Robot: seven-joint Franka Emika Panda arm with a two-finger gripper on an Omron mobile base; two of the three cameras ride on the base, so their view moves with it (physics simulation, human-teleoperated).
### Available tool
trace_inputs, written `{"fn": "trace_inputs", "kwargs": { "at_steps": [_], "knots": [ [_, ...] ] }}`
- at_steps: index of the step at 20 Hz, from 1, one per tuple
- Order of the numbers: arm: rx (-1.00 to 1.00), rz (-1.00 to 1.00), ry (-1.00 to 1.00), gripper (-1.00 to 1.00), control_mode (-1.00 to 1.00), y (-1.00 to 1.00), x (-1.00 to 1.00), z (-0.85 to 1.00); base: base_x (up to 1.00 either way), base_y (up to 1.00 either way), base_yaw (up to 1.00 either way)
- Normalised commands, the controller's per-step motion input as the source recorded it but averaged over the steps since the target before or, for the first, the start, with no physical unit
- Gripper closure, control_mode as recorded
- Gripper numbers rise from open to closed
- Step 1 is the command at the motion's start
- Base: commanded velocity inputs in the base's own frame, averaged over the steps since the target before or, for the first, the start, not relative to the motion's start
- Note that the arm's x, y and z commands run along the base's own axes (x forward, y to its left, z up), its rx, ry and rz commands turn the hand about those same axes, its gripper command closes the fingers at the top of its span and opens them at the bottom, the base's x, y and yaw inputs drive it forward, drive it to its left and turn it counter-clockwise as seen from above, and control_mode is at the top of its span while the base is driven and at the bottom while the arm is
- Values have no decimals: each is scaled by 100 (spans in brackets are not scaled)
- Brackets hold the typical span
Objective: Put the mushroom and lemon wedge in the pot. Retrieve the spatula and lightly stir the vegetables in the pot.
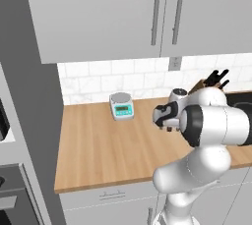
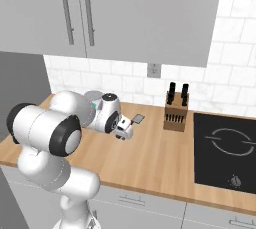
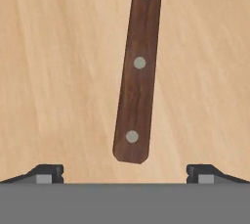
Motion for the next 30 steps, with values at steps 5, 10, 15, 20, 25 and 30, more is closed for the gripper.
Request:
{"fn": "trace_inputs", "kwargs": {
  "at_steps": [5,10,15,20,25,30],
  "knots": [
    [2,-1,0,-100,-100,-6,13,-19,0,0,0],
    [4,-1,0,-100,-100,-15,12,-8,0,0,0],
    [1,0,0,-100,-100,-5,14,-21,0,0,0],
    [0,0,0,-100,-100,0,15,-26,0,0,0],
    [0,0,0,100,-100,0,4,-9,0,0,0],
    [0,0,0,100,-100,0,0,0,0,0,0]
  ]
}}
